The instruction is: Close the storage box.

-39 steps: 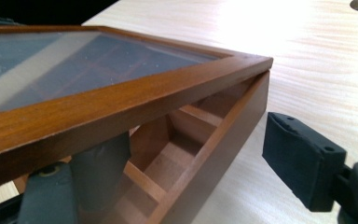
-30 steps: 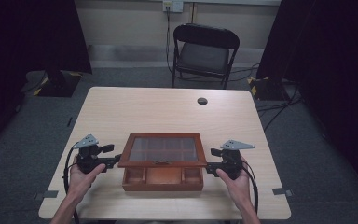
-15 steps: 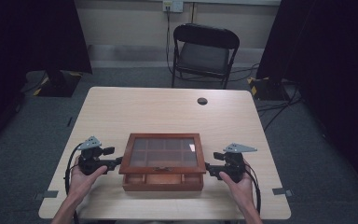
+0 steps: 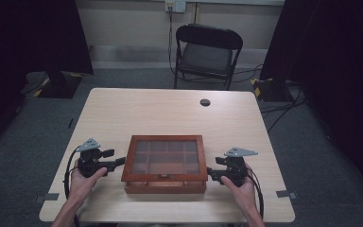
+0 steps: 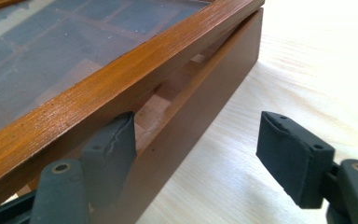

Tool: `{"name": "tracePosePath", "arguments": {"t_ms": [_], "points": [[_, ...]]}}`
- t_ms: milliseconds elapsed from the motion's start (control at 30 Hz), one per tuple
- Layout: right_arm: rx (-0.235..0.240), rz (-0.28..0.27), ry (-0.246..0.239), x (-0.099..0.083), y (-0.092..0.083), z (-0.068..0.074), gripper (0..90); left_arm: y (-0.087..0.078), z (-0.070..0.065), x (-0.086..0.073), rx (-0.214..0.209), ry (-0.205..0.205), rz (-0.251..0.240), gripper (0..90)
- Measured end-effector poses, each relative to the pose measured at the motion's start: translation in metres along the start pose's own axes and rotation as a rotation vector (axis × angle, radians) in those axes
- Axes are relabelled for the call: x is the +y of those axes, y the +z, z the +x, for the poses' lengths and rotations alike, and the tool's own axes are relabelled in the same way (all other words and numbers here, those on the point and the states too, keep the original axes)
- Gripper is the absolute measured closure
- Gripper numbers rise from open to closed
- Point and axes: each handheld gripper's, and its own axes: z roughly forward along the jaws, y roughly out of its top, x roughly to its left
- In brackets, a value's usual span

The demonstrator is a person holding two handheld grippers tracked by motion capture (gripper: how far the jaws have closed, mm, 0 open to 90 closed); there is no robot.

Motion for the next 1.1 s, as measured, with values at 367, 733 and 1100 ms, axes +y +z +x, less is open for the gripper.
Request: {"name": "tracePosePath", "arguments": {"t_ms": [367, 733, 1100], "points": [[-0.052, -0.007, 0.026, -0.001, -0.008, -0.005, 22.9, 0.002, -0.003, 0.001, 0.008, 0.028, 0.012, 28.9], [-0.164, 0.005, 0.106, -0.014, -0.022, -0.033, 15.8, -0.008, 0.02, -0.006, 0.093, -0.006, 0.056, 28.5], [-0.309, 0.062, 0.215, -0.04, -0.035, -0.07, 15.4, -0.01, 0.041, -0.019, 0.195, 0.017, 0.168, 20.8]]}}
